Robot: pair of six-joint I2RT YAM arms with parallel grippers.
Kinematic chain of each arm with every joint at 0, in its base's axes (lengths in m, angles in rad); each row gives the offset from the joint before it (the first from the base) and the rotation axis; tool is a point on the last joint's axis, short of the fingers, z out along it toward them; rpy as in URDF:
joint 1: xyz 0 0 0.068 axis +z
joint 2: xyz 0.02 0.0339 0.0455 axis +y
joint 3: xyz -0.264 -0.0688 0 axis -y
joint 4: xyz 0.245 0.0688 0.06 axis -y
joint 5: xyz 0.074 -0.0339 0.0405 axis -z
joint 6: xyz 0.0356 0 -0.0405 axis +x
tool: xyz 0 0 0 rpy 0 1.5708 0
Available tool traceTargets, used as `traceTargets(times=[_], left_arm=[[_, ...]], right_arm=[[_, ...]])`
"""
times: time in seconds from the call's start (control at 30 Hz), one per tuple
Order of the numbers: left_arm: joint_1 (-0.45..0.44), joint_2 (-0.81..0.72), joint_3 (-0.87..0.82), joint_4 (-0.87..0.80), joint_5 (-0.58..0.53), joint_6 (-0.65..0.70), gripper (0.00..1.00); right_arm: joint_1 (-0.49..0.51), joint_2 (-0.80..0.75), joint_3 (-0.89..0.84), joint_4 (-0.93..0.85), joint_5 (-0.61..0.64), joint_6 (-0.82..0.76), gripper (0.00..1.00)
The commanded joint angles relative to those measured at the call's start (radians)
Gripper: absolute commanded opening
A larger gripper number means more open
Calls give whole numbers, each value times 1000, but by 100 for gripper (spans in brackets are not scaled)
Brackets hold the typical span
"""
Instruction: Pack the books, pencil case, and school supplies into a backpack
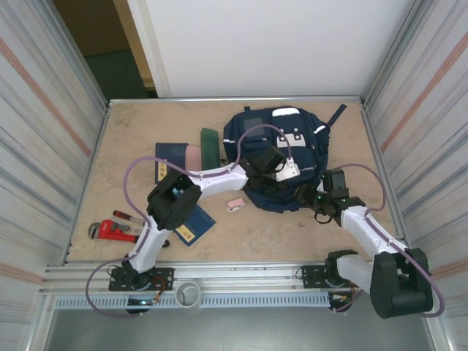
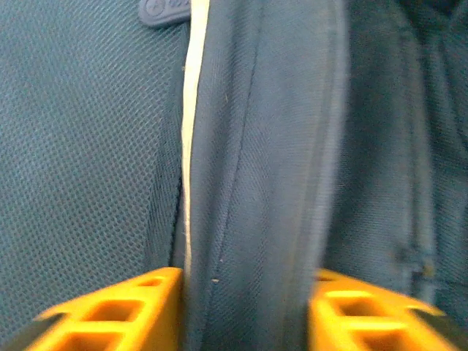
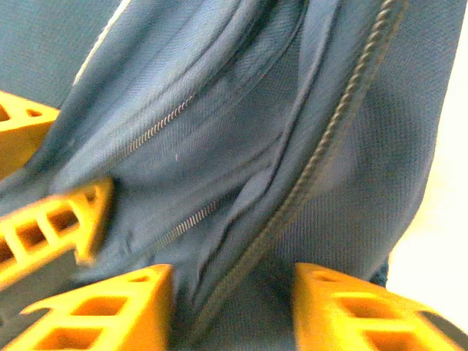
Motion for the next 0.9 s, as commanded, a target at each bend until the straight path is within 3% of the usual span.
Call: traceTargets(times=[0.0, 0.13, 0.27, 0.43, 0.57, 0.73, 0.87], left_arm=[[38, -27, 11, -8, 74, 29, 21], [96, -142, -23, 16, 275, 18, 3], [179, -223, -28, 28, 493, -7, 0], [251, -237, 9, 27, 650, -33, 0], [273, -210, 50, 8, 678, -31, 0], [289, -184, 77, 8, 694, -35, 0], [301, -146, 96, 18, 659, -39, 0]], right_arm=[[5, -59, 34, -110, 73, -44, 60], [7, -166, 97, -202, 164, -107, 71], [28, -254, 151, -222, 191, -186, 76], [108, -274, 201, -177, 273, -301, 87], [196, -216, 238, -123, 349, -413, 96], [255, -129, 287, -83, 396, -524, 98], [255, -71, 321, -80, 414, -514, 98]])
